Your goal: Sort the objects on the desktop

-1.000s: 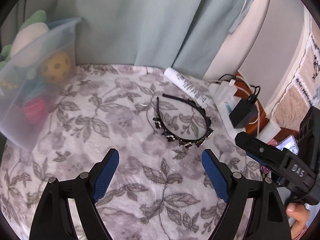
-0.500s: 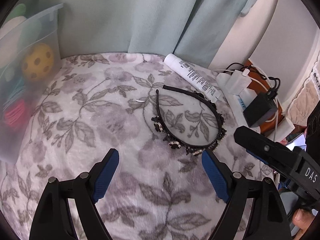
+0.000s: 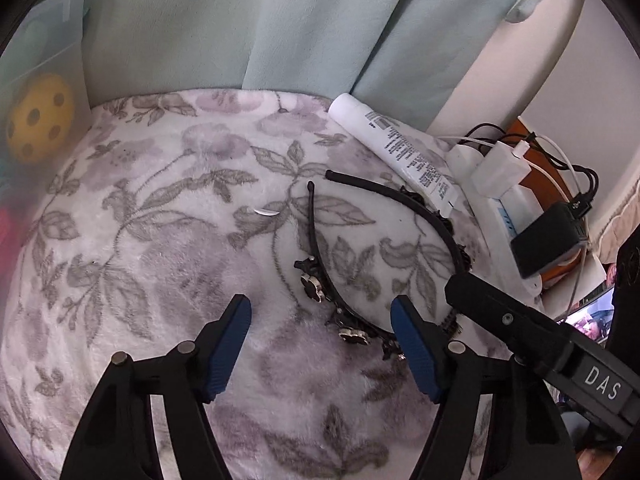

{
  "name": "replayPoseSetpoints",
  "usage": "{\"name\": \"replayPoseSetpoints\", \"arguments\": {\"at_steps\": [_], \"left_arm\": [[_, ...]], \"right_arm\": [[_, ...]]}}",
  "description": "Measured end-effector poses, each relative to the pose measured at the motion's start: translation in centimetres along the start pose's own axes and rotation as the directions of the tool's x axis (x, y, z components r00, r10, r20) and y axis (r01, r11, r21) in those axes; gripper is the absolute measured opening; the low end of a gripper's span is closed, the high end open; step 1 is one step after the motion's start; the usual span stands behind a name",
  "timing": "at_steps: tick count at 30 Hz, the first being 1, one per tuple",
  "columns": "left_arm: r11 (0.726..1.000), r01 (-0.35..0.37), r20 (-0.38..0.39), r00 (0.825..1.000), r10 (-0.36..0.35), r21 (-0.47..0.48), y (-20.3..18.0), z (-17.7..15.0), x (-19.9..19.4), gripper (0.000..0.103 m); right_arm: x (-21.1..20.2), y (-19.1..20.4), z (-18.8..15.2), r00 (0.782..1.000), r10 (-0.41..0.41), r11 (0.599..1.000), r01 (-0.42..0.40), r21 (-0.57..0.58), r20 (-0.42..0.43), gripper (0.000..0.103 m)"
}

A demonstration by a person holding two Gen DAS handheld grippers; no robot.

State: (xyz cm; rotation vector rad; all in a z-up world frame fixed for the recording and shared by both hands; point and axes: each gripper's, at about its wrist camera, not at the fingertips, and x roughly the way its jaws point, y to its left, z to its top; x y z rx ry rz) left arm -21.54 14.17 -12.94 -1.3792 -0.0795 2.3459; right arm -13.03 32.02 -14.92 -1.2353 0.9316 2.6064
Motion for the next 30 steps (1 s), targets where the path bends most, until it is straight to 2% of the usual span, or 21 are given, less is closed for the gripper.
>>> {"name": "replayPoseSetpoints", "arguments": {"at_steps": [3,16,19,23,25,27,30], "left_arm": [[1.0,0.002,0.004,1.0,-0.002,0.014,-0.3,0.2,0.2,0.068],[0.995,-0.053,0.017,0.999,0.052,0.079,-1.4,0.2,1.0,0.068],[0.994,-0.065,0.017,0.998,0.064,0.092,-1.6,0.3,1.2,0.067],[0.994,-0.078,0.021,0.997,0.076,0.083,-1.4,0.5,1.3,0.06],[0.994,-0.074,0.025,0.997,0.073,0.077,-1.3,0.5,1.2,0.058],[0.995,-0.078,0.03,0.997,0.076,0.067,-1.1,0.4,1.0,0.052],[0.996,-0.07,0.028,0.997,0.069,0.053,-1.0,0.3,0.8,0.048]], "right_arm": [[0.3,-0.3,0.2,1.0,-0.022,1.0,0.022,0.011,0.008,0.069],[1.0,0.3,0.6,0.995,-0.094,0.995,0.094,-0.012,0.03,0.067],[1.2,0.4,0.7,0.994,-0.107,0.994,0.108,-0.021,0.032,0.061],[1.3,0.1,1.0,0.992,-0.124,0.992,0.125,-0.021,0.031,0.05],[1.3,0.1,1.1,0.991,-0.129,0.991,0.13,-0.024,0.032,0.049],[1.4,0.2,1.0,0.99,-0.134,0.99,0.135,-0.029,0.034,0.047],[1.3,0.1,1.0,0.989,-0.145,0.989,0.146,-0.028,0.037,0.04]]}}
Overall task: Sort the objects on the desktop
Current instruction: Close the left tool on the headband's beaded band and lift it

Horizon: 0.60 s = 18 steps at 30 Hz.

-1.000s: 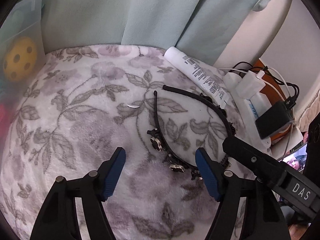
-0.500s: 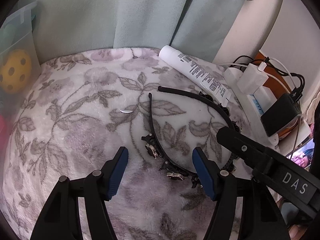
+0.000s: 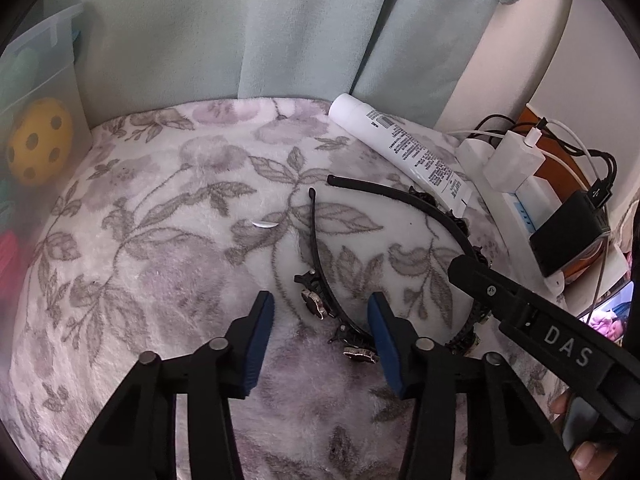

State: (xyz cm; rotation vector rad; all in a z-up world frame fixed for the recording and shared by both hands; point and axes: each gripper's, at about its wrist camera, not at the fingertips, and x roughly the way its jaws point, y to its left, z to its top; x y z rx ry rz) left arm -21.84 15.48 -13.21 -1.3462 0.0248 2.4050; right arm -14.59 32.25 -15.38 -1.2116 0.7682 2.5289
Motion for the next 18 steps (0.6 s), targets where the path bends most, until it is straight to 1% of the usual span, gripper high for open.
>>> {"name": "replayPoseSetpoints", "arguments": {"at_steps": [2,4,9,10,18], "left_arm": [[1.0,0.002,0.0,1.0,-0.002,-0.005,0.0,0.0,-0.1,0.046],[1.0,0.001,0.0,1.0,-0.001,-0.01,0.0,-0.1,-0.2,0.043],[0.999,0.02,-0.009,1.0,-0.02,-0.029,0.2,-0.2,-0.6,0.03],[0.999,0.023,-0.011,1.0,-0.024,-0.036,0.3,-0.3,-0.7,0.03],[0.997,0.032,-0.025,0.999,-0.034,-0.076,0.6,-1.5,-2.1,0.028]], "right_arm": [[-0.1,-0.2,0.0,1.0,0.0,1.0,0.0,0.009,-0.002,0.031],[-0.1,-0.3,-0.1,1.0,0.003,1.0,-0.003,0.015,-0.005,0.028],[-0.4,-0.4,-0.4,1.0,0.012,1.0,-0.011,0.023,-0.014,0.02],[-0.5,-0.5,-0.5,1.0,0.014,1.0,-0.014,0.025,-0.016,0.019],[-1.7,-0.4,-1.7,0.999,0.032,0.999,-0.031,0.032,-0.029,0.018]]}}
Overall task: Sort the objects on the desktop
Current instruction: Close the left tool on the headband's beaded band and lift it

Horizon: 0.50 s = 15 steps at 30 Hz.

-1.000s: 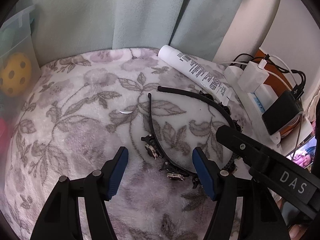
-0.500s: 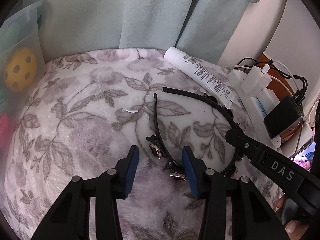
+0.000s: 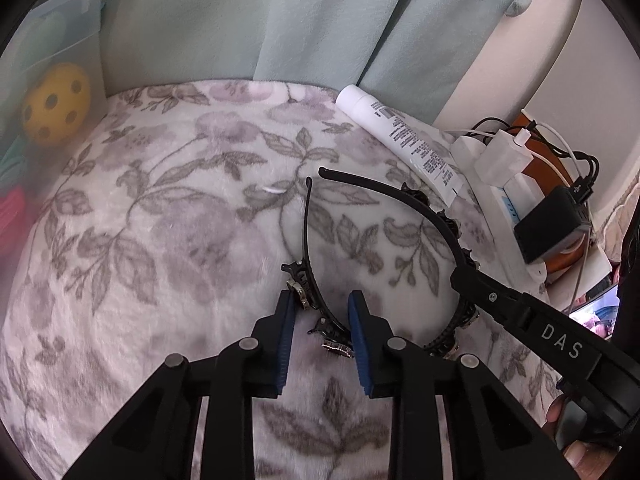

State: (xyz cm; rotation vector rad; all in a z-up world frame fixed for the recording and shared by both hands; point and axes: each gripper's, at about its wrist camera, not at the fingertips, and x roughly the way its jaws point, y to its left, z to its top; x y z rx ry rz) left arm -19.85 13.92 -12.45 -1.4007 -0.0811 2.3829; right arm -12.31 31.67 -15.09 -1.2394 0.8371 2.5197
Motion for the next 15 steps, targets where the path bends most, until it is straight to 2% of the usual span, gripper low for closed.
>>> {"name": "replayPoseSetpoints", "arguments": {"at_steps": [15], "left_arm": [[0.997,0.017,-0.005,1.0,-0.018,-0.072,1.6,-3.2,-3.0,0.023]], "right_arm": [[-3.0,1.7,-2.2,1.0,0.023,0.999,-0.023,-0.043,0.003,0.016]]}}
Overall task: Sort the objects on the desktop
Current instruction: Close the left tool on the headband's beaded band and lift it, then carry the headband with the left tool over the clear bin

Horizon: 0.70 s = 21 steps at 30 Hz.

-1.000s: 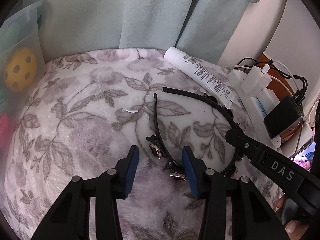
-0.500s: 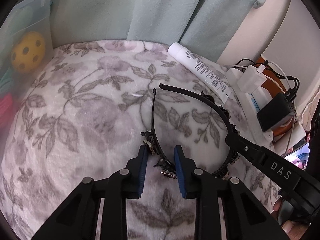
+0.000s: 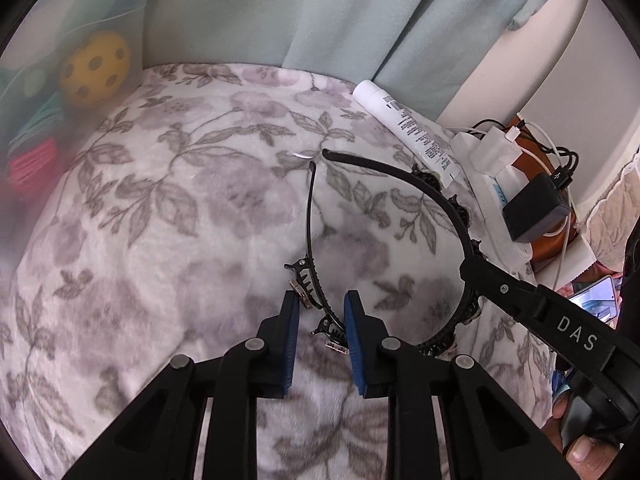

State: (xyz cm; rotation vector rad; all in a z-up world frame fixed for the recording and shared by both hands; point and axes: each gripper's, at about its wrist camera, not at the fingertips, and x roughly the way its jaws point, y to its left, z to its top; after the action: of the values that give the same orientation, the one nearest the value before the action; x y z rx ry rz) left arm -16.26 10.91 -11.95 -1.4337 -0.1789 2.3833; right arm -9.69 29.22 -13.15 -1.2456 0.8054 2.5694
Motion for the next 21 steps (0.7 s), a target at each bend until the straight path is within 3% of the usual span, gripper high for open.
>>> {"name": "replayPoseSetpoints", "arguments": {"at_steps": [21], "left_arm": [[0.998,0.051,0.094,0.994,-0.049,-0.022,2.0,-2.2,-5.7,0.023]], "right_arm": [[-5.2,2.8,-1.2,0.997,0.036,0.997,-0.032,-0.067,0.07,0.016]]}}
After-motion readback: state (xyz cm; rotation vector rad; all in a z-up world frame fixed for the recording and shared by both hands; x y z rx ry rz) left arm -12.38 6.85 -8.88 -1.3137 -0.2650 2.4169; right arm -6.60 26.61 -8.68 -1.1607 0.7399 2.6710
